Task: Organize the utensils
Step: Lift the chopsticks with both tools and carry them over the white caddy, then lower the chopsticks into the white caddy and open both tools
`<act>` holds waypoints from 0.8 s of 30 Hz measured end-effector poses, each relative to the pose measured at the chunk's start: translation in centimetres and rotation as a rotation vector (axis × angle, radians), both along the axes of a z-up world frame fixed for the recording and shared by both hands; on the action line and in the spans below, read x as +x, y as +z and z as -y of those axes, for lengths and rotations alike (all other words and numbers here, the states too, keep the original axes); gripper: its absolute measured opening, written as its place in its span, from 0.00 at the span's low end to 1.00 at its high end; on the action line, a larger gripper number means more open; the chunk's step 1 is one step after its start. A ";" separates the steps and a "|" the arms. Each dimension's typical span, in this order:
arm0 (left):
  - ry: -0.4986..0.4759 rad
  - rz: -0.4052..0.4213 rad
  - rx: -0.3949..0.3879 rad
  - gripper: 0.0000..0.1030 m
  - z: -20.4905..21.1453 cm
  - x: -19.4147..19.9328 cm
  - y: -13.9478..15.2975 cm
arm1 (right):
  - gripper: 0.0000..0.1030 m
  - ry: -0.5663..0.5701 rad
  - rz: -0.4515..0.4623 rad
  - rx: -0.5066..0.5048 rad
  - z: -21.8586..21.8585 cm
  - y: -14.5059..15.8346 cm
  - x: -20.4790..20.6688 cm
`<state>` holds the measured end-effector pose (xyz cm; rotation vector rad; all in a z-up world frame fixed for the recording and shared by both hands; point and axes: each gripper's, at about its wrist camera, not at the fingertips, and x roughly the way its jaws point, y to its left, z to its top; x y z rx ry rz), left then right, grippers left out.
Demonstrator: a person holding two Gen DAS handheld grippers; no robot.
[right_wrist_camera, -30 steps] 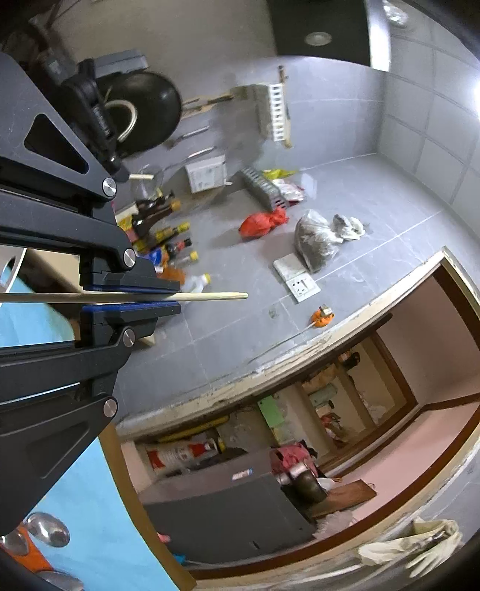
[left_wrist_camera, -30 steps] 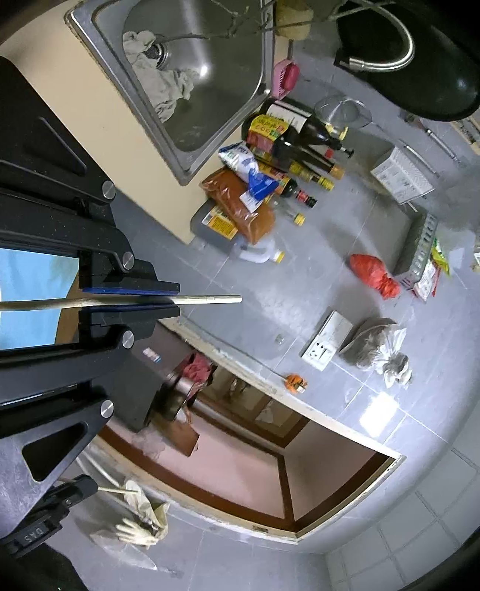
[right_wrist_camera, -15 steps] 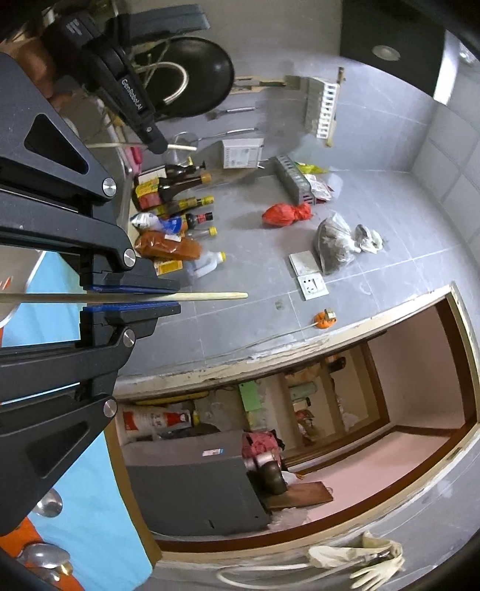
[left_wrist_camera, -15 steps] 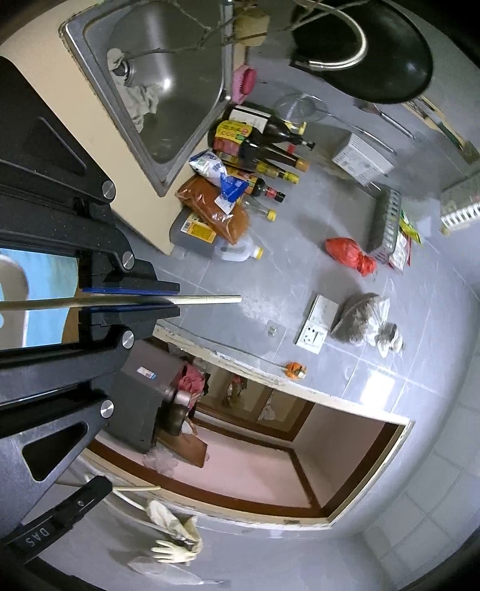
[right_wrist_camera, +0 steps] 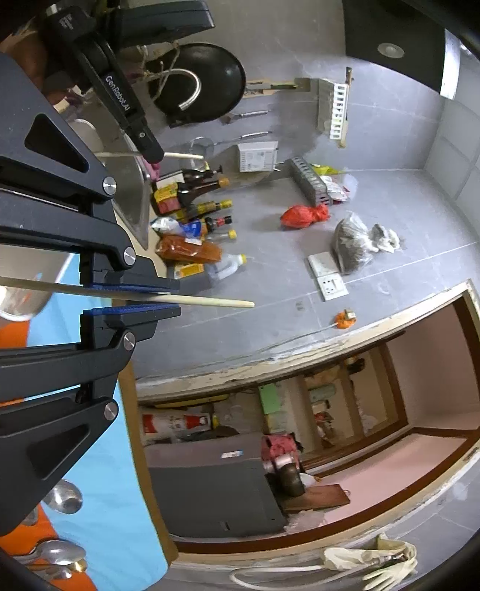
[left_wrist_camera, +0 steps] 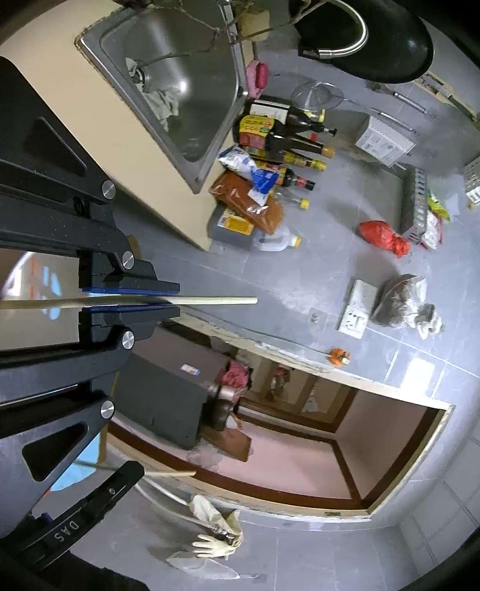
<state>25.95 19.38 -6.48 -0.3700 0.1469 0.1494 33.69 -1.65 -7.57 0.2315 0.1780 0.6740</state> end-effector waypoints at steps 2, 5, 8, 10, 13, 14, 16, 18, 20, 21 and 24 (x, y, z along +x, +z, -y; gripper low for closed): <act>-0.020 -0.021 -0.002 0.03 0.2 -0.1 0.1 | 0.09 0.006 -0.026 -0.002 0.1 0.1 0.1; -0.039 -0.062 -0.011 0.10 0.5 -0.1 0.3 | 0.17 0.009 -0.052 -0.010 0.3 0.4 -0.1; -0.043 -0.072 -0.033 0.23 0.6 -0.5 0.6 | 0.22 0.016 -0.071 -0.014 0.7 0.9 -0.2; -0.042 -0.078 -0.042 0.24 0.7 -0.8 1.0 | 0.23 0.016 -0.081 -0.020 1.0 1.3 -0.3; -0.038 -0.093 -0.034 0.31 1.4 -1.0 1.9 | 0.26 0.009 -0.090 -0.022 1.8 1.9 -0.6; -0.036 -0.094 -0.030 0.37 1.8 -1.2 2.2 | 0.28 0.003 -0.091 -0.021 2.1 2.3 -0.7; -0.036 -0.093 -0.024 0.42 2.3 -1.4 2.9 | 0.35 -0.008 -0.095 -0.017 2.9 2.8 -0.8; -0.037 -0.098 -0.012 0.48 3.0 -1.5 3.7 | 0.44 -0.023 -0.098 -0.013 3.9 3.3 -0.9; -0.032 -0.102 0.004 0.62 3.9 -1.5 4.5 | 0.51 -0.035 -0.102 -0.015 4.9 3.9 -1.0; -0.031 -0.102 0.014 0.66 4.5 -1.5 5.0 | 0.52 -0.042 -0.104 -0.020 5.5 4.2 -1.0; -0.039 -0.093 0.049 0.79 6.2 -1.5 6.2 | 0.72 -0.070 -0.096 -0.027 7.7 5.2 -1.3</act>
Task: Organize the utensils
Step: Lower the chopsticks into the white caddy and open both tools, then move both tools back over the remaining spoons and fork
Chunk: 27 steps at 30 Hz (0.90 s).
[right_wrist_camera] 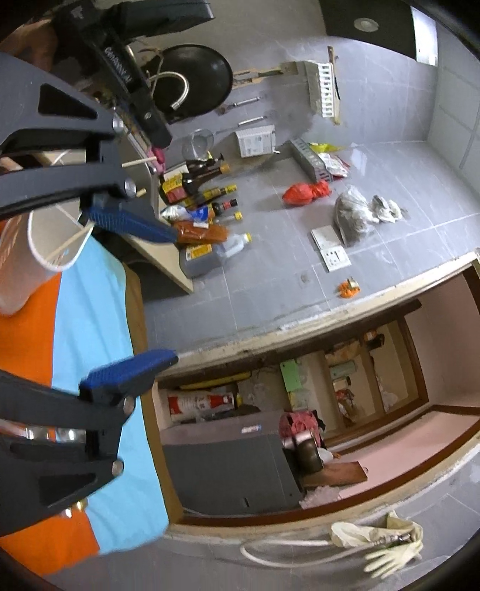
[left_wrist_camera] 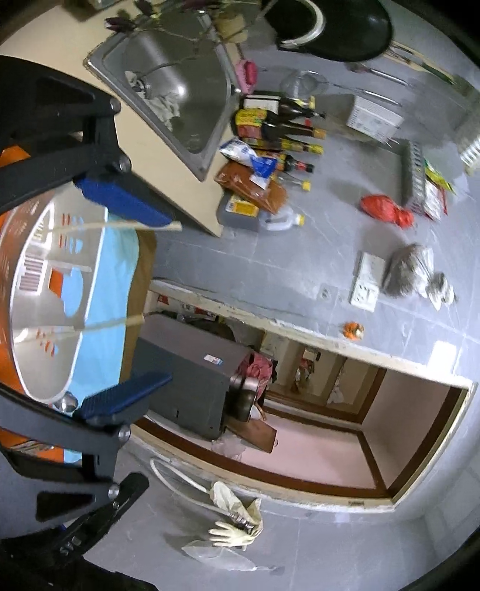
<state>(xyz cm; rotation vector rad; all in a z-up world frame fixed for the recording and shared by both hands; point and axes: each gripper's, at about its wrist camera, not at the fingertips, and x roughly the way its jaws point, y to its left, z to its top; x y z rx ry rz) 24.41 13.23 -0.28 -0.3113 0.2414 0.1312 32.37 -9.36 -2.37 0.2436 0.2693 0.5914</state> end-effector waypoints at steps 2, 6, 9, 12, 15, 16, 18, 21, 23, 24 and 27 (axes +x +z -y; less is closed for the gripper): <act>0.000 0.000 0.038 0.89 1.6 0.0 0.7 | 0.77 -0.017 0.006 -0.011 1.5 0.5 -0.1; -0.019 0.011 0.096 0.90 4.3 0.1 1.3 | 0.84 -0.048 0.012 -0.036 4.5 1.3 -0.2; -0.045 0.017 0.130 0.91 6.7 0.3 1.5 | 0.93 -0.071 0.019 -0.066 6.8 1.6 -0.4; -0.082 0.018 0.163 0.91 8.9 0.8 1.5 | 0.97 -0.087 0.019 -0.089 9.1 1.4 -0.6; -0.120 0.012 0.171 0.91 11.0 1.3 1.1 | 0.99 -0.104 0.012 -0.111 11.4 1.1 -0.6; -0.131 0.006 0.169 0.91 11.6 1.5 0.9 | 0.99 -0.109 0.010 -0.115 11.9 1.0 -0.6; -0.154 -0.007 0.160 0.91 12.9 2.0 0.3 | 0.99 -0.127 0.001 -0.134 13.4 0.5 -0.4; -0.186 -0.031 0.151 0.91 14.9 2.9 -0.7 | 0.99 -0.149 -0.014 -0.155 15.0 -0.5 -0.2; -0.201 -0.052 0.146 0.91 16.0 3.5 -1.5 | 0.99 -0.165 -0.032 -0.167 16.1 -1.2 0.1; -0.206 -0.059 0.145 0.91 16.6 3.6 -1.8 | 0.99 -0.170 -0.040 -0.171 16.5 -1.5 0.2; -0.214 -0.096 0.156 0.91 18.1 4.4 -2.8 | 0.99 -0.184 -0.069 -0.185 17.7 -2.8 0.6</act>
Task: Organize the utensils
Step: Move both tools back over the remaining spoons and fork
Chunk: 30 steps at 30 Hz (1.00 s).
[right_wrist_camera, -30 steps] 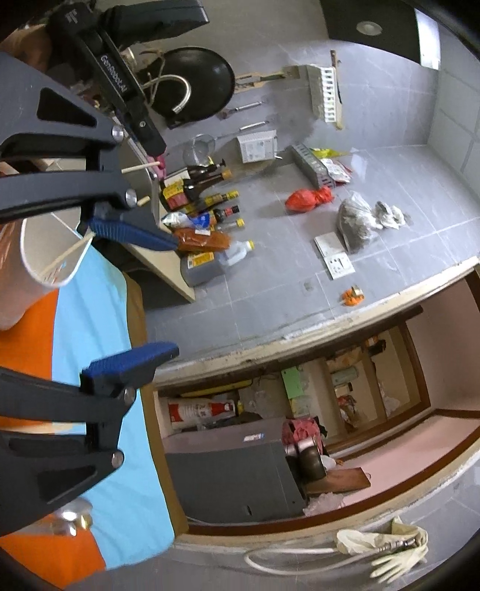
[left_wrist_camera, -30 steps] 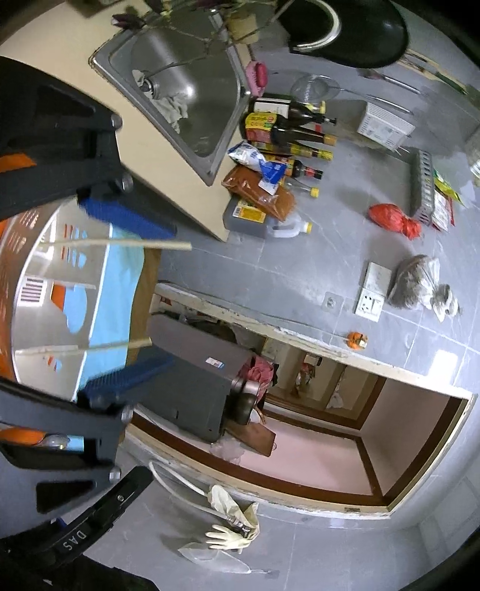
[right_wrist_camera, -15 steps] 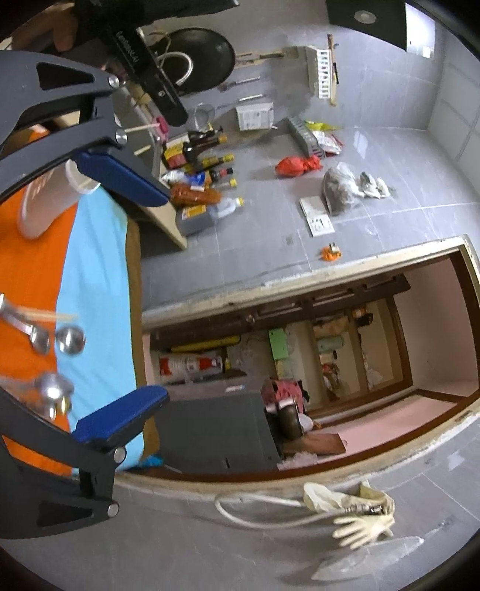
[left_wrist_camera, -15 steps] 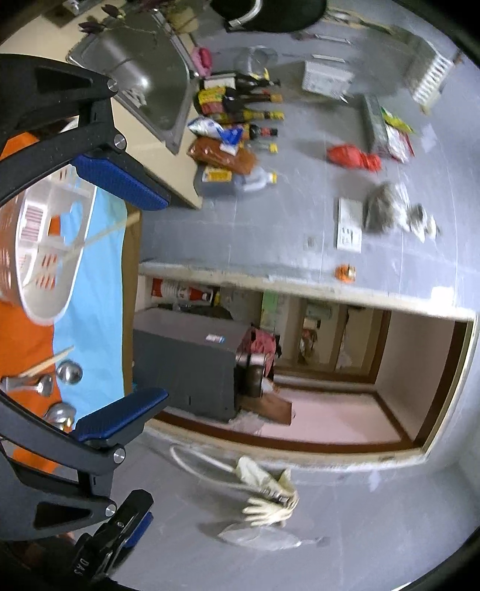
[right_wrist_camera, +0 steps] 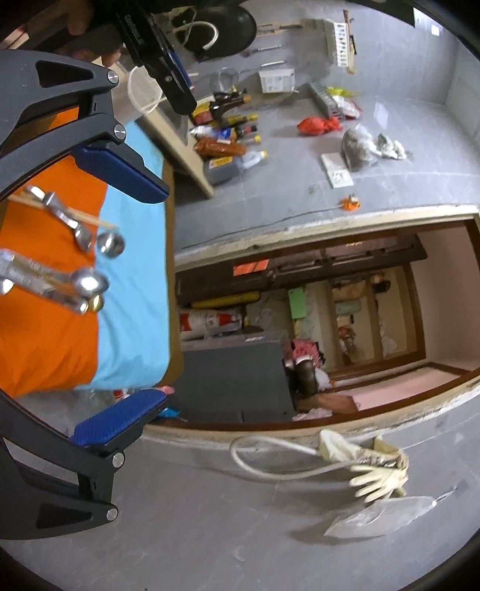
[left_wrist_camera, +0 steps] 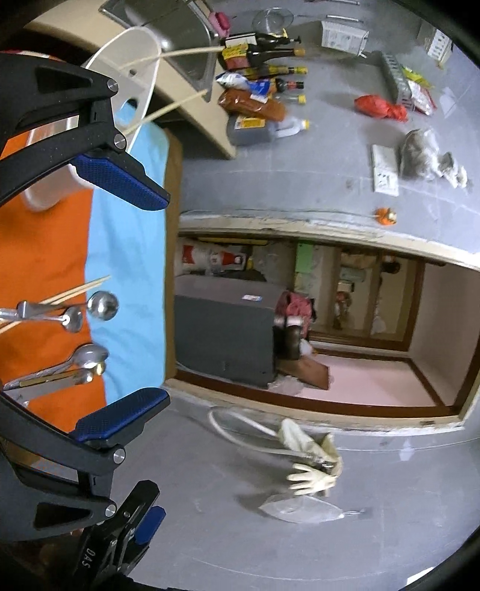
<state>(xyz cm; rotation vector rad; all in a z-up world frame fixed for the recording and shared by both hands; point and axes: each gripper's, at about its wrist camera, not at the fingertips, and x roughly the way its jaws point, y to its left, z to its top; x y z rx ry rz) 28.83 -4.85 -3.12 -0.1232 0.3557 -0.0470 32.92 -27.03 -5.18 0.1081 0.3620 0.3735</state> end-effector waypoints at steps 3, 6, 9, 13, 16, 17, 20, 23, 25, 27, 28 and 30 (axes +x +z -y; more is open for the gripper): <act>-0.004 -0.042 0.013 0.91 1.1 1.2 -1.2 | 0.99 -0.010 -0.029 -0.005 0.8 -1.3 0.4; -0.006 -0.078 0.018 0.91 1.7 2.6 -2.4 | 0.99 -0.021 -0.065 -0.013 1.3 -2.7 1.0; -0.012 -0.118 0.030 0.91 2.2 3.8 -4.0 | 0.99 -0.029 -0.108 -0.017 1.5 -4.2 1.7; -0.021 -0.176 0.035 0.91 2.3 5.3 -5.9 | 0.98 -0.037 -0.167 -0.008 1.7 -5.8 2.6; -0.014 -0.213 0.026 0.89 2.2 6.2 -7.3 | 0.95 -0.033 -0.201 -0.012 1.5 -6.8 3.3; -0.011 -0.224 0.023 0.86 2.1 6.4 -7.6 | 0.94 -0.031 -0.214 -0.015 1.3 -7.1 3.6; -0.006 -0.263 0.017 0.74 2.0 7.4 -8.8 | 0.87 -0.029 -0.251 -0.026 1.0 -7.9 4.4; -0.020 -0.285 0.016 0.68 1.8 8.3 -9.7 | 0.80 -0.035 -0.288 -0.035 0.4 -8.6 5.3; -0.039 -0.307 0.018 0.61 1.7 9.1 -10.4 | 0.75 -0.031 -0.314 -0.038 0.0 -9.2 5.9; -0.060 -0.335 0.017 0.54 1.6 10.0 -11.1 | 0.70 -0.023 -0.343 -0.046 -0.5 -9.8 6.4; -0.068 -0.350 0.017 0.51 1.4 10.5 -11.4 | 0.67 -0.017 -0.356 -0.052 -0.8 -10.0 6.7; -0.087 -0.371 0.009 0.48 1.0 11.2 -11.9 | 0.62 -0.005 -0.382 -0.069 -1.4 -10.4 7.1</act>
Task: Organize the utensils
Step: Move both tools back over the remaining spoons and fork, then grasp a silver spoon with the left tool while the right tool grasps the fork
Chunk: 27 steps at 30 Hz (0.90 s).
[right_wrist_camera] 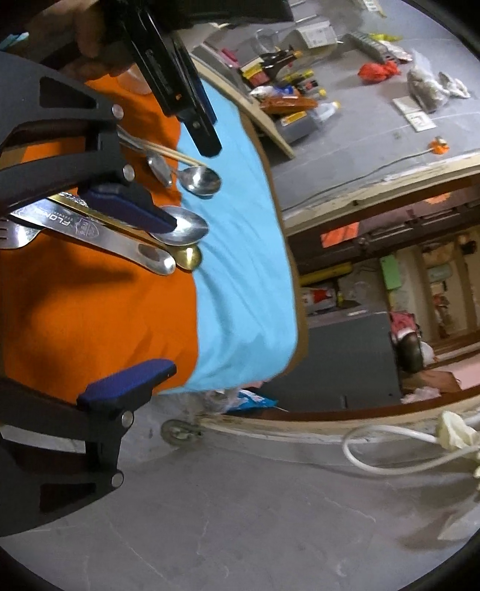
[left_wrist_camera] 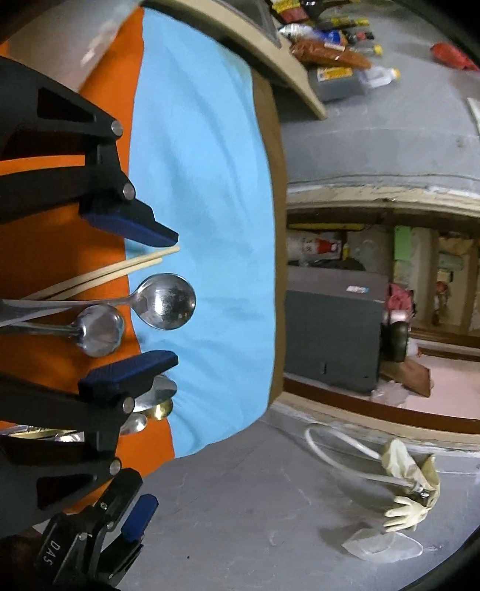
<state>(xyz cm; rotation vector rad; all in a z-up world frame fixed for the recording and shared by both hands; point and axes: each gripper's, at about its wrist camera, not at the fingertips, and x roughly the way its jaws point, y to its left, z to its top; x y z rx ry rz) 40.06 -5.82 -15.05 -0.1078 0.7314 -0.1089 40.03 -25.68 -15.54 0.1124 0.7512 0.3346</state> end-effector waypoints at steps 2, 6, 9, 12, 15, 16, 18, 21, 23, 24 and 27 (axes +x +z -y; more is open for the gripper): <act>-0.010 -0.017 -0.015 0.45 -0.5 0.8 -0.4 | 0.56 0.012 -0.021 -0.013 -0.5 -0.3 0.2; -0.012 -0.053 -0.055 0.36 -1.4 2.1 -0.8 | 0.48 0.039 -0.071 -0.042 -1.4 -1.0 0.7; -0.028 -0.083 -0.094 0.29 -1.9 2.9 -1.2 | 0.42 0.058 -0.101 -0.061 -1.9 -1.4 1.0; -0.045 -0.128 -0.130 0.24 -2.3 3.6 -1.7 | 0.39 0.078 -0.118 -0.086 -2.7 -1.7 1.1; -0.051 -0.158 -0.164 0.20 -3.0 4.1 -1.9 | 0.38 0.093 -0.125 -0.124 -3.2 -1.8 1.0; -0.051 -0.160 -0.172 0.20 -3.0 4.3 -2.0 | 0.38 0.093 -0.126 -0.134 -3.3 -1.8 1.1; -0.050 -0.164 -0.186 0.20 -3.3 4.5 -1.9 | 0.38 0.088 -0.126 -0.157 -3.6 -1.8 0.9; -0.053 -0.167 -0.198 0.20 -3.6 4.8 -1.7 | 0.36 0.075 -0.128 -0.216 -4.0 -1.9 0.2; -0.057 -0.168 -0.213 0.19 -3.8 5.0 -1.7 | 0.35 0.072 -0.130 -0.236 -4.1 -2.0 -0.2; -0.058 -0.167 -0.221 0.19 -3.8 5.1 -1.8 | 0.35 0.071 -0.131 -0.240 -4.1 -2.0 -0.3; -0.059 -0.169 -0.229 0.15 -3.9 5.3 -1.8 | 0.38 0.070 -0.135 -0.254 -4.4 -2.0 -0.2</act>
